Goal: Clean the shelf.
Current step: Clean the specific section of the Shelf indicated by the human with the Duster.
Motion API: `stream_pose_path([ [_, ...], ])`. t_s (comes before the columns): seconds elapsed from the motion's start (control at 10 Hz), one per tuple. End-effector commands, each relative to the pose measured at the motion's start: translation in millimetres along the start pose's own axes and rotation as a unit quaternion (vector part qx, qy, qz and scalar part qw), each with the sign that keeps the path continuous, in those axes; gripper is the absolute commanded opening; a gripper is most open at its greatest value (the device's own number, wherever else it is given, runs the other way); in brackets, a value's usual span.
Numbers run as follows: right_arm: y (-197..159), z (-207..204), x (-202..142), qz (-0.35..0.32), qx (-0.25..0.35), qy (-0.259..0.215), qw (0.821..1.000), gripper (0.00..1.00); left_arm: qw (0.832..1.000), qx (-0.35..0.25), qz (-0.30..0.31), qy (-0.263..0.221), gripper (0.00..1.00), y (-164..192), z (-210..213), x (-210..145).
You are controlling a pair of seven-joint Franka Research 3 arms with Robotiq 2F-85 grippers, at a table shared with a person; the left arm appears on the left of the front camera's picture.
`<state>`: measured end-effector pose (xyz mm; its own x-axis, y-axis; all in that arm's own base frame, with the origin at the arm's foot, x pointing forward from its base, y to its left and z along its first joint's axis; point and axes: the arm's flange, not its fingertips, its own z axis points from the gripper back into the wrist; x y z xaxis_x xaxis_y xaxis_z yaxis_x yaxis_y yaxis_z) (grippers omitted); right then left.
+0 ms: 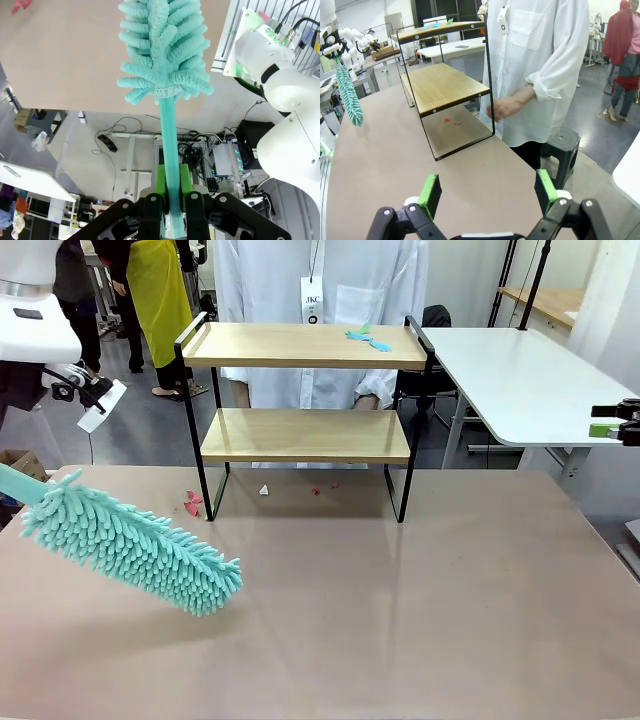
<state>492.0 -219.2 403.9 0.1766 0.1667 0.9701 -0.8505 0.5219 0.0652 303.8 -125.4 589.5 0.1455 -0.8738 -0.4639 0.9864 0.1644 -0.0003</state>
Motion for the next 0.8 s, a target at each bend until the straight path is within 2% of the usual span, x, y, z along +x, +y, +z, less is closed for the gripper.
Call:
stream_pose_path([
  [0.0, 0.9, -0.3, 3.2, 0.004, 0.001, 0.001, 1.0, 1.0, 1.0, -0.005, -0.003, -0.006, 0.13, -3.0, 1.9, -3.2],
  [0.7, 0.9, -0.3, 3.2, 0.004, 0.001, 0.001, 1.0, 1.0, 1.0, -0.005, -0.003, -0.006, 0.13, -3.0, 1.9, -3.2],
])
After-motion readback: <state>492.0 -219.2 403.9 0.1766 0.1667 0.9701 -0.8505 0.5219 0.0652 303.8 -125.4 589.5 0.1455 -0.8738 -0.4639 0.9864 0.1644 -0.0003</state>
